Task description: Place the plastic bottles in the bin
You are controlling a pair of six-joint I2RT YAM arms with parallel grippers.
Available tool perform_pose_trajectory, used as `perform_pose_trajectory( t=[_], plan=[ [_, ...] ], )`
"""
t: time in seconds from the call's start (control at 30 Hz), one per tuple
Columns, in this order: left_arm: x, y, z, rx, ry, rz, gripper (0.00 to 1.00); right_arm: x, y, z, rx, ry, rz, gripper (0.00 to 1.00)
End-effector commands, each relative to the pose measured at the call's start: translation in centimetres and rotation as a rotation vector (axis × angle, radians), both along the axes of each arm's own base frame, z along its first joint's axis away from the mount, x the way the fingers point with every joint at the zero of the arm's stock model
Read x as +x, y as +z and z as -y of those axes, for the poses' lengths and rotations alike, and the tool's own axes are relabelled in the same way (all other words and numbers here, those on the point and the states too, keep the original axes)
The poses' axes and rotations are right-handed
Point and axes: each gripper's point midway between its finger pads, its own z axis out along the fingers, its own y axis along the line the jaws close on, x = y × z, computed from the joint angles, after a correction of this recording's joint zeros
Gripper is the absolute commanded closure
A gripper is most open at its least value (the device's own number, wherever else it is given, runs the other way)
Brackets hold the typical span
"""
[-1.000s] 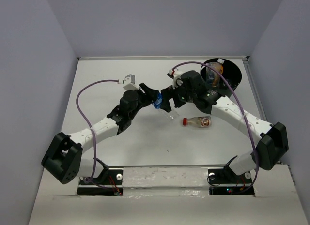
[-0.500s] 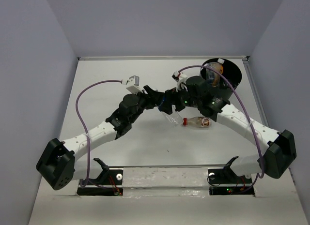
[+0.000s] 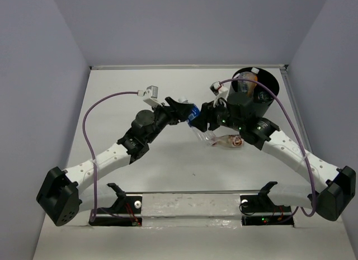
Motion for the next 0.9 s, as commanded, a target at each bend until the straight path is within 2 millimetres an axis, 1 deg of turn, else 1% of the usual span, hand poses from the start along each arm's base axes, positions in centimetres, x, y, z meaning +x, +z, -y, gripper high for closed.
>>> perform_pose_trajectory(
  t=[0.0,0.03,0.07,0.1,0.13,0.17,0.23,0.27,0.3,0.33,0.37,0.4,0.5,0.53,0.57,0.6,0.63,0.7,0.73,0.77,0.8,0.83,0.87],
  plan=[
    [-0.2,4.2,-1.7,-0.008,0.051,0.105,0.15,1.7,4.8,2.0,0.072,-0.138,0.155,0.67],
    [-0.5,4.8,-2.3,-0.005,0.061,0.118,0.12,1.7,5.6,2.7,0.074,-0.16,0.178,0.67],
    [-0.6,4.8,-2.5,0.011,0.066,0.123,0.11,2.0,6.2,3.5,0.067,-0.186,0.202,0.67],
    [-0.6,5.2,-2.7,0.021,0.072,0.134,0.1,2.1,6.9,4.0,0.07,-0.205,0.224,0.67],
    [-0.7,5.2,-2.9,0.043,0.076,0.141,0.1,2.7,8.1,5.2,0.068,-0.269,0.257,0.68],
    [-0.8,4.9,-3.1,0.062,0.075,0.135,0.09,3.0,9.5,6.5,0.073,-0.308,0.299,0.69],
    [-0.9,4.2,-3.1,0.085,0.07,0.129,0.09,3.5,11.2,8.3,0.067,-0.369,0.346,0.69],
    [-1.1,3.9,-3.0,0.095,0.059,0.126,0.09,4.0,12.8,9.7,0.07,-0.431,0.381,0.7],
    [-1.2,2.9,-3.0,0.117,0.049,0.114,0.09,4.5,13.9,11.4,0.06,-0.488,0.413,0.71],
    [-1.4,2.3,-2.7,0.126,0.03,0.109,0.09,4.9,15.2,13.1,0.059,-0.562,0.445,0.71],
    [-1.5,1.8,-2.6,0.133,0.018,0.101,0.09,5.1,15.9,14.3,0.053,-0.608,0.464,0.71],
    [-1.8,0.9,-2.1,0.141,-0.016,0.091,0.09,5.7,16.7,16.9,0.036,-0.704,0.488,0.72],
    [-2.2,-0.4,-0.8,0.155,-0.077,0.079,0.09,6.1,18.7,20.5,0.039,-0.84,0.553,0.72],
    [-2.3,-0.8,-0.5,0.166,-0.086,0.081,0.09,6.1,19.8,21.7,0.056,-0.887,0.59,0.73],
    [-2.9,-1.1,0.2,0.169,-0.132,0.085,0.06,6.2,20.3,23.5,0.046,-0.969,0.608,0.73],
    [-2.9,-1.1,0.6,0.168,-0.143,0.096,0.04,6.3,20.6,24.5,0.022,-1.008,0.633,0.73],
    [-3.5,-1.2,1.2,0.179,-0.161,0.112,0.01,6.5,21.5,26.0,0.034,-1.088,0.67,0.73],
    [-3.6,-1.6,2.0,0.197,-0.171,0.121,0.01,6.9,22.0,27.2,0.021,-1.137,0.709,0.74],
    [-4.0,-1.4,2.6,0.208,-0.185,0.139,0.01,7.2,22.4,27.8,0.038,-1.167,0.737,0.74],
    [-4.3,-1.6,3.0,0.218,-0.199,0.151,0.01,7.5,22.4,28.3,0.038,-1.184,0.744,0.75],
    [-4.4,-1.8,3.6,0.231,-0.213,0.16,0.01,8.1,22.4,29.3,0.038,-1.218,0.756,0.75],
    [-4.4,-1.9,3.9,0.258,-0.198,0.179,0.01,8.4,22.4,29.7,0.039,-1.228,0.767,0.75],
    [-4.5,-2.6,4.5,0.28,-0.212,0.178,0.01,8.8,22.3,30.6,0.031,-1.251,0.772,0.75]
  ],
)
